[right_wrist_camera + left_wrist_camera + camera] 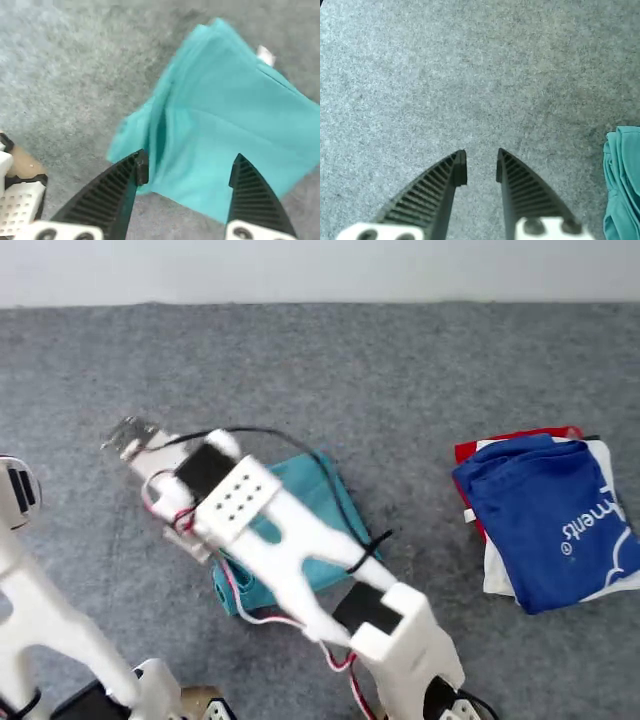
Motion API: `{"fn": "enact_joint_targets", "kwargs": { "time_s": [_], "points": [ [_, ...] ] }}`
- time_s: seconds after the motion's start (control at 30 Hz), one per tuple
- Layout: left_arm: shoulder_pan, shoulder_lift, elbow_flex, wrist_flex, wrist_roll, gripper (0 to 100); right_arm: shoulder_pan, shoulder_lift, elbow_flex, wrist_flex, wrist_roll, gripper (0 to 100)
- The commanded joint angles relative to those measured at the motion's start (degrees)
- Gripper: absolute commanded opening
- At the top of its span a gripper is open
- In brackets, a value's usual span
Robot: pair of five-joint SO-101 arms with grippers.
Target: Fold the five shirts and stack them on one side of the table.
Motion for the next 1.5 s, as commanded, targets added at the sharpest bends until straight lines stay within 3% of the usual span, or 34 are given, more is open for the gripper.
{"fn": "enact_joint_targets", "kwargs": {
  "time_s": [0.0,0.43,0.83,1.03,1.2,1.47],
  "points": [
    [-0.09,-1.67,-1.89,1.05,0.35,11,3.12,-3.82,5.71,2.42,-0.44,26.6],
    [0.09,-1.67,1.8,1.05,0.35,11,-3.82,-3.74,19.52,-3.12,0.62,26.6],
    [0.18,-1.67,1.89,1.05,0.35,11,-8.22,-4.09,21.1,-8.66,0.0,26.6],
    [0.18,-1.67,1.89,1.05,0.35,11,-3.3,-7.78,12.4,1.89,0.35,26.6],
    [0.18,-1.67,1.89,1.05,0.35,11,3.65,-15.87,6.59,2.33,1.49,26.6],
    [0.26,-1.67,1.98,1.05,0.35,11,21.05,-14.37,6.95,2.15,1.14,26.6]
  ]
}}
